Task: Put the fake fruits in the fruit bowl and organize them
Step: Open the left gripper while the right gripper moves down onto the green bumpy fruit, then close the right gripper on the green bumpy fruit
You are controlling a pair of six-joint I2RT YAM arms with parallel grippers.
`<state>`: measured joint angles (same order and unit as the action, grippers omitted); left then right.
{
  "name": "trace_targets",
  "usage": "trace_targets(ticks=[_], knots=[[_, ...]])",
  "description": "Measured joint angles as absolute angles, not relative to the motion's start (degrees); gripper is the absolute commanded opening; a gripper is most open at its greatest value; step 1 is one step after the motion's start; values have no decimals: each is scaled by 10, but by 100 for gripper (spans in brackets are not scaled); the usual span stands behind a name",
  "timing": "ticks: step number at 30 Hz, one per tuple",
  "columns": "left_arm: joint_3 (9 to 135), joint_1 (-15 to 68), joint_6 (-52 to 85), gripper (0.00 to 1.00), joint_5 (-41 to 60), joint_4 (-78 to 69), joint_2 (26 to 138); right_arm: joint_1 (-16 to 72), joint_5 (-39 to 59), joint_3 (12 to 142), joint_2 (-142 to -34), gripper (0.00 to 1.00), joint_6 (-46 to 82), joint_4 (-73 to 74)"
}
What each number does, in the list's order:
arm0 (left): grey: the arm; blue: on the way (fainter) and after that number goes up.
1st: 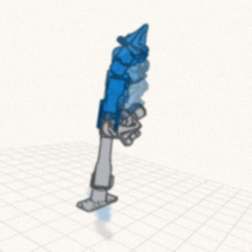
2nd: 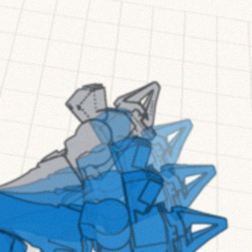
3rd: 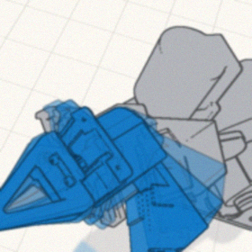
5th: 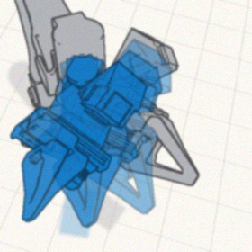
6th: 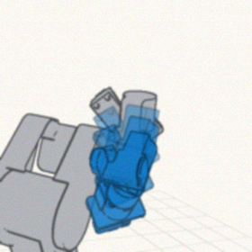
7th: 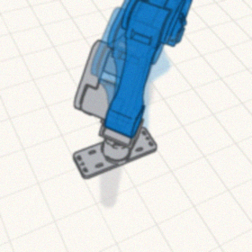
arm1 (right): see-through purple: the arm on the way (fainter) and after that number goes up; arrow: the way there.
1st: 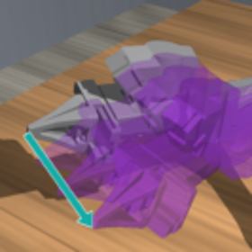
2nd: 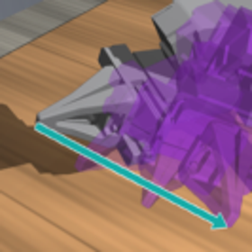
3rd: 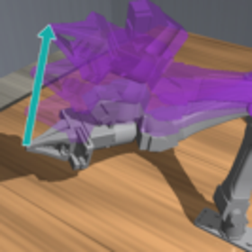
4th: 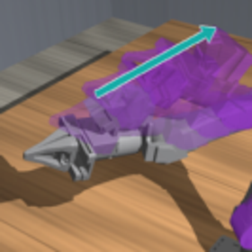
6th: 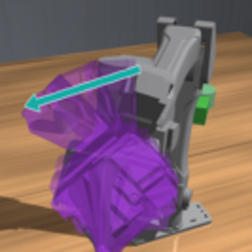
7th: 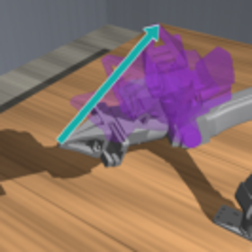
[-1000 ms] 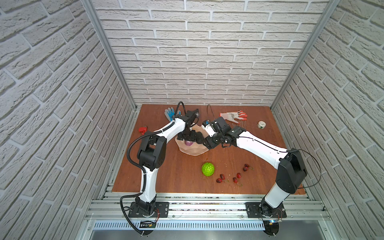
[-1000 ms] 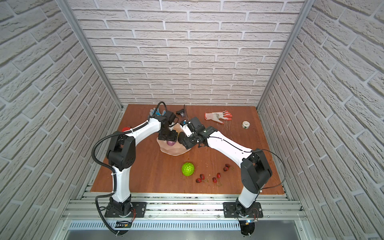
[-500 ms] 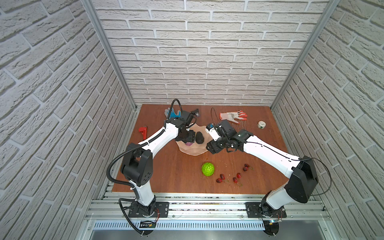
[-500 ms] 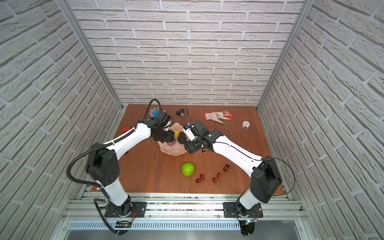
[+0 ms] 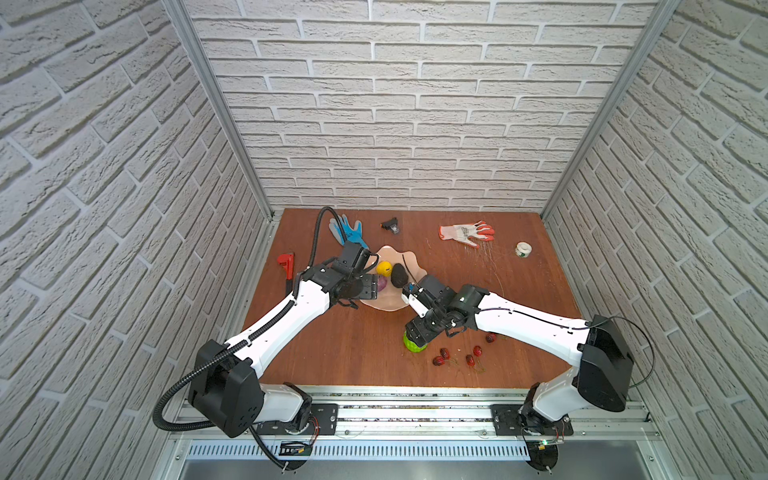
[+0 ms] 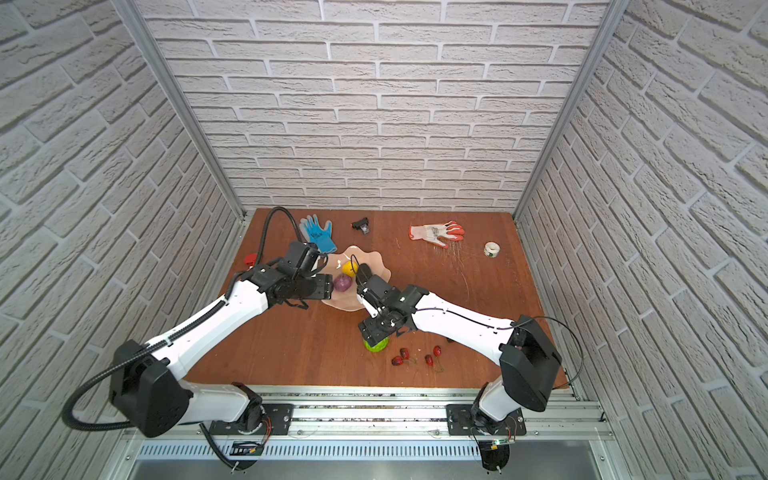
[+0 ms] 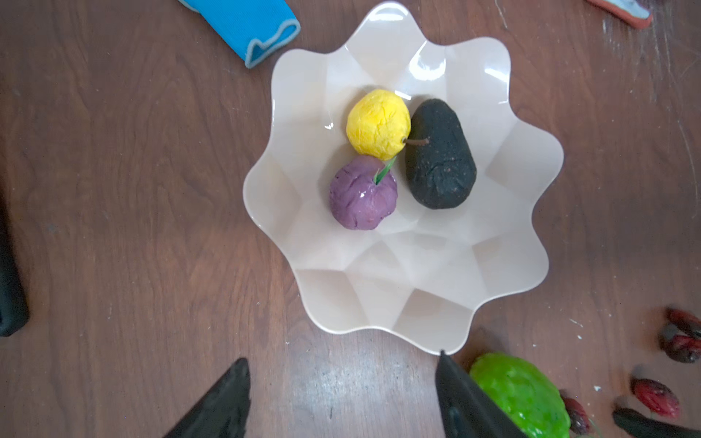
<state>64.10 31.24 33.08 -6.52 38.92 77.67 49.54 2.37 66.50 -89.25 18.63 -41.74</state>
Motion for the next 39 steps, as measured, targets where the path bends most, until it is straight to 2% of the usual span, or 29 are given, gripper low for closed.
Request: trace_targets(ticks=[6, 19, 28, 39], knots=[[641, 312, 332, 77, -75, 385, 781, 508, 5, 664, -938, 85, 218, -415], [616, 300, 341, 77, -82, 375, 781, 509, -13, 662, -1004, 82, 228, -396], [606, 294, 343, 77, -81, 373, 781, 509, -12, 663, -1010, 82, 233, -380], [603, 293, 344, 77, -81, 373, 781, 509, -12, 666, -1016, 69, 233, -366]])
